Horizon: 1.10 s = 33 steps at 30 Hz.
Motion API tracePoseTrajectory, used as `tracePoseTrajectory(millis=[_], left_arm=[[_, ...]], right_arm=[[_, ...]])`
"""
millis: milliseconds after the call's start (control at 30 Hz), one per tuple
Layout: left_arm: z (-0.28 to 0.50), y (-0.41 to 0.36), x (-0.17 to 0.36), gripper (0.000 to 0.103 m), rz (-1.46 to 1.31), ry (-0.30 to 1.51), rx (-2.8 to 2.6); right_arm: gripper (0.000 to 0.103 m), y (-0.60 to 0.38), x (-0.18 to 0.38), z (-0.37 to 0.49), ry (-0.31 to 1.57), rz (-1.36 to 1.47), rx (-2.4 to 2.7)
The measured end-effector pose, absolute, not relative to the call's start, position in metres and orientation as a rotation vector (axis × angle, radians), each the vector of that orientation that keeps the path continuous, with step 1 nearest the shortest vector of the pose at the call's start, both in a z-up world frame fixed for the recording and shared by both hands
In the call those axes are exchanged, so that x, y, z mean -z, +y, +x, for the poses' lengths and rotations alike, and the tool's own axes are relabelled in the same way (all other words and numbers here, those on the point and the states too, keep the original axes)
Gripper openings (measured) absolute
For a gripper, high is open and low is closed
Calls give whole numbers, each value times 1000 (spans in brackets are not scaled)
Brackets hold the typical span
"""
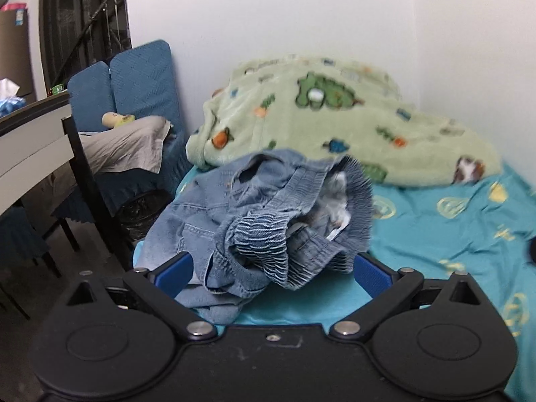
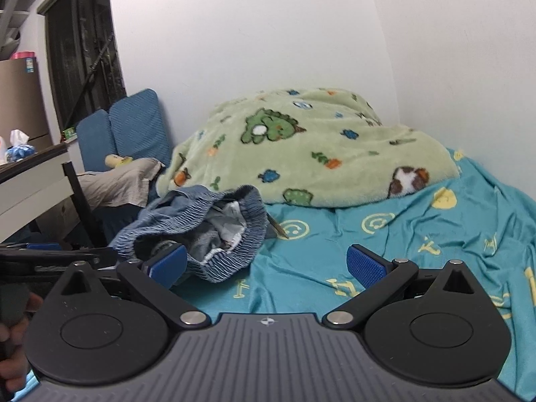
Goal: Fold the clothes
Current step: 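Grasp the elastic waistband of the denim jeans with the left gripper, then grasp the jeans waistband with the right gripper beside the left gripper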
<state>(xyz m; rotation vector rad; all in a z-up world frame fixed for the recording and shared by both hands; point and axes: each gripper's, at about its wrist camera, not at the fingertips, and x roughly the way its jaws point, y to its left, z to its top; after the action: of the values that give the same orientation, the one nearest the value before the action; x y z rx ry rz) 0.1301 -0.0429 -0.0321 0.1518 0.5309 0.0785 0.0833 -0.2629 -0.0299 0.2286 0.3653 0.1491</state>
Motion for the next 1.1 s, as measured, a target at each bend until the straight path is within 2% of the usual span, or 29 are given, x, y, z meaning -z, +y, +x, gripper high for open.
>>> tracePoseTrajectory(millis=[133,300,333,467,500,533,600,667,767,1100], left_arm=[[165,-45,51,101,181,572,-134],[191,-36,86,100,283,534,-228],[194,-32,92,96,285,524,-250],[198,-15,92,94,203,500,-280],[199,-12,92,86,182,492,-282],[201,-13,88,67,170,498,-274],[205,-16,81,40,146,510,-256],[202,-16,73,31,127,509,-242],[188,-15,59,25,106,487,-229],[99,-28,-6,23,24,391,-125]], right_arm=[[103,-275,36,100,359,273,-103],[103,-287,49,112,387,334,-88],[103,-289,51,113,394,348,-89],[103,-291,58,117,403,383,-97],[103,-290,60,117,406,385,-101],[103,-290,61,117,409,387,-107],[103,-288,63,117,412,382,-117],[103,-287,63,118,411,368,-119],[103,-285,62,114,404,351,-117],[102,-285,59,106,370,329,-115]])
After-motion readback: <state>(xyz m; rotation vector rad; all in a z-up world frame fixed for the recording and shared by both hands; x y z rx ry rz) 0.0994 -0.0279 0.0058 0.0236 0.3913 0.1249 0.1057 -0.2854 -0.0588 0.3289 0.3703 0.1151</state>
